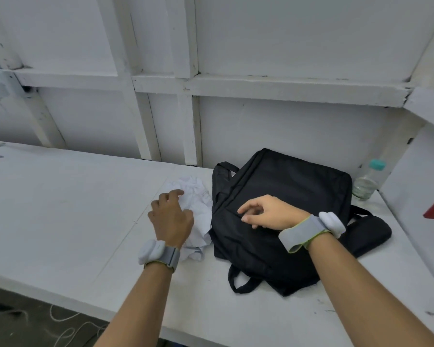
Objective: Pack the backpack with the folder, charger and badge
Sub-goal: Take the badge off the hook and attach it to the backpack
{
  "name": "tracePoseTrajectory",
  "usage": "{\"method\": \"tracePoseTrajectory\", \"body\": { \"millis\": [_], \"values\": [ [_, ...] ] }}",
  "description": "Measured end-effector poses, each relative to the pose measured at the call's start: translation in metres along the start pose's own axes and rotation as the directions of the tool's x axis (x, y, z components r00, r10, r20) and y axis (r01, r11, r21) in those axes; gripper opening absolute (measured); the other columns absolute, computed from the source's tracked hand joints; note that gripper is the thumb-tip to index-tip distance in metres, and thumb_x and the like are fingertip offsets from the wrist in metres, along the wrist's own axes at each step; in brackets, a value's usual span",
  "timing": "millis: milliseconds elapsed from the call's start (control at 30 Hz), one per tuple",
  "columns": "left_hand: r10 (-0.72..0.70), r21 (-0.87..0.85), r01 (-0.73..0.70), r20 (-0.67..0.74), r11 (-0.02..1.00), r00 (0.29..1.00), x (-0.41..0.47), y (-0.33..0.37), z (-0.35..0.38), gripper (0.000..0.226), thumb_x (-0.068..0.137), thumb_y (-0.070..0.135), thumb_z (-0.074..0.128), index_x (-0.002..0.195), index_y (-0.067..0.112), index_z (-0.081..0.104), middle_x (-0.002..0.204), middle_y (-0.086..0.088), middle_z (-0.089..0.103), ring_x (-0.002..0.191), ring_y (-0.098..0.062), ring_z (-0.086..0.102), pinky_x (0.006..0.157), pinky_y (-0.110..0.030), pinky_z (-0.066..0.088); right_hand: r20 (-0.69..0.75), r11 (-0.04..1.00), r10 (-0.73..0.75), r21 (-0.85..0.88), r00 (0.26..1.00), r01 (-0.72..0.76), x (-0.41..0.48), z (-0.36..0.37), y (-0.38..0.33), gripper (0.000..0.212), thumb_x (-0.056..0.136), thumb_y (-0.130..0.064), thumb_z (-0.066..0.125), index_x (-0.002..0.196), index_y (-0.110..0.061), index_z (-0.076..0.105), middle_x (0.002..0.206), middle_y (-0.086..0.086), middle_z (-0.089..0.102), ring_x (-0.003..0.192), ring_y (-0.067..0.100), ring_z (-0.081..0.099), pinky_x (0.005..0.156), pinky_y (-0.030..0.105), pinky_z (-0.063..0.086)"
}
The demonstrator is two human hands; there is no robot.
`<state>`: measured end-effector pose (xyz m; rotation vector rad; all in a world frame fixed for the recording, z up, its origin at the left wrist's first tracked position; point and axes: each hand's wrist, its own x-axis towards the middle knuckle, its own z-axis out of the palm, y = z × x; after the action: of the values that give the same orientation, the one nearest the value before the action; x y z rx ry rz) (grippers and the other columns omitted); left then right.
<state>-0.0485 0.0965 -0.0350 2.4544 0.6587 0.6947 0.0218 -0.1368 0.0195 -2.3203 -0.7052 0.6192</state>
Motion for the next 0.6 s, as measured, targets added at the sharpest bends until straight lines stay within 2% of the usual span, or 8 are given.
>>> {"method": "tracePoseTrajectory", "body": {
  "millis": [67,133,200,233,367,433,533,600],
  "values": [
    [0.106,-0.219,-0.091,0.057,0.972,0.993,0.001,0.024,-0.011,0.031,0.079,0.013,0.064,0.108,0.024,0.062,0.099,0.006,0.062,0.095,-0.02,0.058,0.086,-0.037,0.046,-0.161,0.998,-0.046,0.041,0.986,0.053,-0.002,-0.005,-0.008,0.017,0.092,-0.029,0.062,0.108,-0.033,0.069,0.096,-0.014,0.074,0.077,0.001,0.071,0.085,0.025,0.051],
    [0.164,-0.426,-0.101,0.112,0.899,0.98,0.001,0.059,-0.022,0.02,0.083,0.015,0.063,0.097,0.03,0.064,0.088,0.016,0.065,0.083,-0.004,0.061,0.08,-0.022,0.05,-0.342,0.99,-0.075,0.09,0.937,0.112,-0.008,-0.014,-0.02,0.018,0.092,-0.021,0.059,0.102,-0.031,0.07,0.091,-0.016,0.074,0.075,-0.001,0.069,0.081,0.022,0.05],
    [0.212,-0.602,-0.07,0.169,0.796,0.962,0.002,0.097,-0.027,0.018,0.085,0.014,0.063,0.091,0.03,0.068,0.084,0.016,0.069,0.08,0.004,0.063,0.073,-0.009,0.047,-0.523,0.981,-0.104,0.088,0.846,0.175,-0.015,-0.03,-0.033,0.022,0.091,-0.014,0.058,0.1,-0.029,0.071,0.089,-0.016,0.074,0.08,-0.005,0.065,0.08,0.016,0.048],
    [0.247,-0.672,-0.057,0.19,0.738,0.95,0.002,0.116,-0.029,0.018,0.086,0.012,0.063,0.091,0.028,0.07,0.085,0.013,0.071,0.081,0.003,0.064,0.073,-0.007,0.047,-0.599,0.975,-0.121,0.076,0.792,0.207,-0.019,-0.039,-0.04,0.023,0.09,-0.012,0.057,0.099,-0.028,0.072,0.09,-0.016,0.073,0.084,-0.005,0.064,0.081,0.014,0.047],
    [0.408,-0.864,0.055,0.291,0.501,0.865,0.007,0.197,-0.029,0.016,0.09,0.005,0.061,0.098,0.015,0.07,0.097,-0.006,0.073,0.092,-0.018,0.068,0.074,-0.022,0.053,-0.813,0.948,-0.14,0.053,0.564,0.313,-0.048,-0.096,-0.064,0.021,0.089,-0.008,0.057,0.099,-0.021,0.071,0.096,-0.013,0.071,0.088,-0.005,0.062,0.073,0.004,0.043],
    [0.506,-0.917,0.091,0.295,0.389,0.811,0.006,0.238,-0.028,0.019,0.089,-0.001,0.057,0.097,0.011,0.068,0.094,-0.01,0.07,0.087,-0.019,0.067,0.075,-0.028,0.053,-0.863,0.94,-0.149,0.028,0.482,0.341,-0.07,-0.131,-0.073,0.022,0.089,-0.008,0.057,0.101,-0.02,0.071,0.099,-0.013,0.071,0.09,-0.004,0.062,0.071,0.004,0.043],
    [0.61,-0.954,0.119,0.268,0.274,0.745,0.002,0.285,-0.028,0.026,0.083,-0.011,0.051,0.096,0.007,0.065,0.088,-0.007,0.066,0.083,-0.015,0.062,0.076,-0.029,0.051,-0.882,0.947,-0.181,-0.038,0.435,0.318,-0.094,-0.169,-0.082,0.024,0.088,-0.009,0.056,0.101,-0.026,0.069,0.1,-0.015,0.071,0.094,-0.003,0.062,0.074,0.008,0.044],
    [0.681,-0.965,0.126,0.251,0.229,0.687,-0.003,0.326,-0.025,0.029,0.082,-0.016,0.05,0.098,0.004,0.064,0.091,-0.012,0.065,0.086,-0.019,0.061,0.081,-0.033,0.051,-0.909,0.959,-0.179,-0.076,0.376,0.274,-0.117,-0.199,-0.081,0.026,0.087,-0.009,0.055,0.1,-0.028,0.068,0.099,-0.016,0.071,0.092,-0.004,0.063,0.076,0.012,0.046]
  ]
}}
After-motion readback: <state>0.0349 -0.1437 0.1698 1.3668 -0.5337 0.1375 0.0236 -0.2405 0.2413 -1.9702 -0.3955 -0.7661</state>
